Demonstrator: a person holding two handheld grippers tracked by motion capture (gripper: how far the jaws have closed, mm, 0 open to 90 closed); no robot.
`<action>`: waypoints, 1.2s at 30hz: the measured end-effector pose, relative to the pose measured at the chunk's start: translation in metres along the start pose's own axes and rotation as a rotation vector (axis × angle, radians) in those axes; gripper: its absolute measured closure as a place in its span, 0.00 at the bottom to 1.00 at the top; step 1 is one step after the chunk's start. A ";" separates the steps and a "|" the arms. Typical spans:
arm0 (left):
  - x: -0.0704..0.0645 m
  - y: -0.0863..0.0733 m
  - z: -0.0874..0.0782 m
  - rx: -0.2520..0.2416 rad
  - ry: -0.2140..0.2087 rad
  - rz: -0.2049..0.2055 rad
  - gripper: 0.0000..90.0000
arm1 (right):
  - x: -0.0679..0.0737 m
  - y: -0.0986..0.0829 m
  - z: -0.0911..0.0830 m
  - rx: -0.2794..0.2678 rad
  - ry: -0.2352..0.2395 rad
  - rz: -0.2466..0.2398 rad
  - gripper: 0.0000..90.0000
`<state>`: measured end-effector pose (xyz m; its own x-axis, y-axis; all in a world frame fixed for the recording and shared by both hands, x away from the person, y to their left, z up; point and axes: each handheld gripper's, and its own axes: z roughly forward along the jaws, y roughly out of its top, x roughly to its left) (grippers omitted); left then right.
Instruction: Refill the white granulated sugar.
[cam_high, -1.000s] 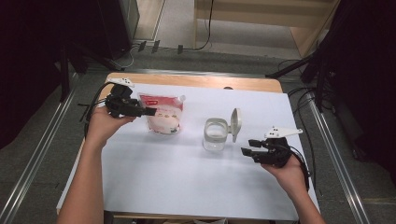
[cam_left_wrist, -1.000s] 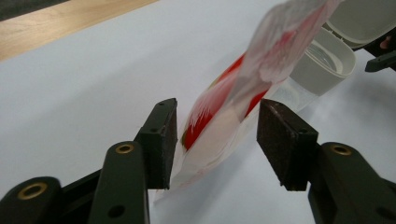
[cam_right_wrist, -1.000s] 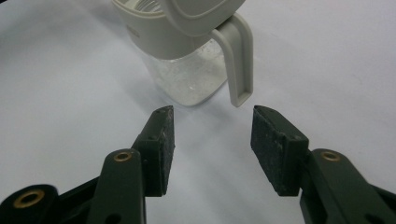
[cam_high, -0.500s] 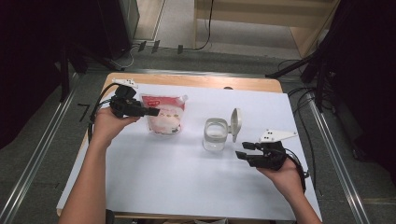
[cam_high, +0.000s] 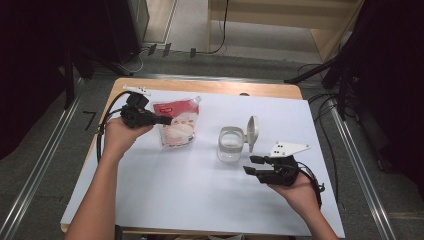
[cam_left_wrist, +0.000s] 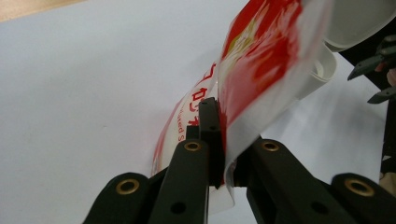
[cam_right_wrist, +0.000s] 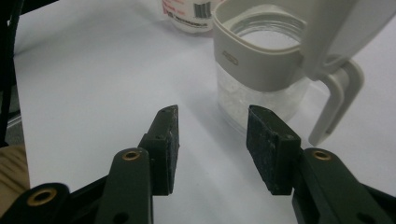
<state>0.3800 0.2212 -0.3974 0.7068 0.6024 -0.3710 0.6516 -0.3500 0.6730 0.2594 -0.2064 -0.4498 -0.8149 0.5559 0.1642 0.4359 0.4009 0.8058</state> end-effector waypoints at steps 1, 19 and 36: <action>0.001 0.000 0.000 0.003 -0.008 -0.010 0.99 | 0.003 0.001 0.001 0.002 0.000 -0.005 0.61; -0.026 0.013 -0.023 -0.042 -0.075 -0.103 1.00 | 0.032 0.022 0.015 0.004 0.032 -0.038 0.63; -0.068 0.021 -0.054 -0.059 -0.068 -0.050 1.00 | 0.071 0.048 0.075 0.026 0.104 -0.088 0.62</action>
<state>0.3308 0.2113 -0.3235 0.6924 0.5673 -0.4458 0.6702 -0.2767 0.6887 0.2509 -0.0929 -0.4416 -0.8851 0.4398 0.1523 0.3692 0.4641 0.8052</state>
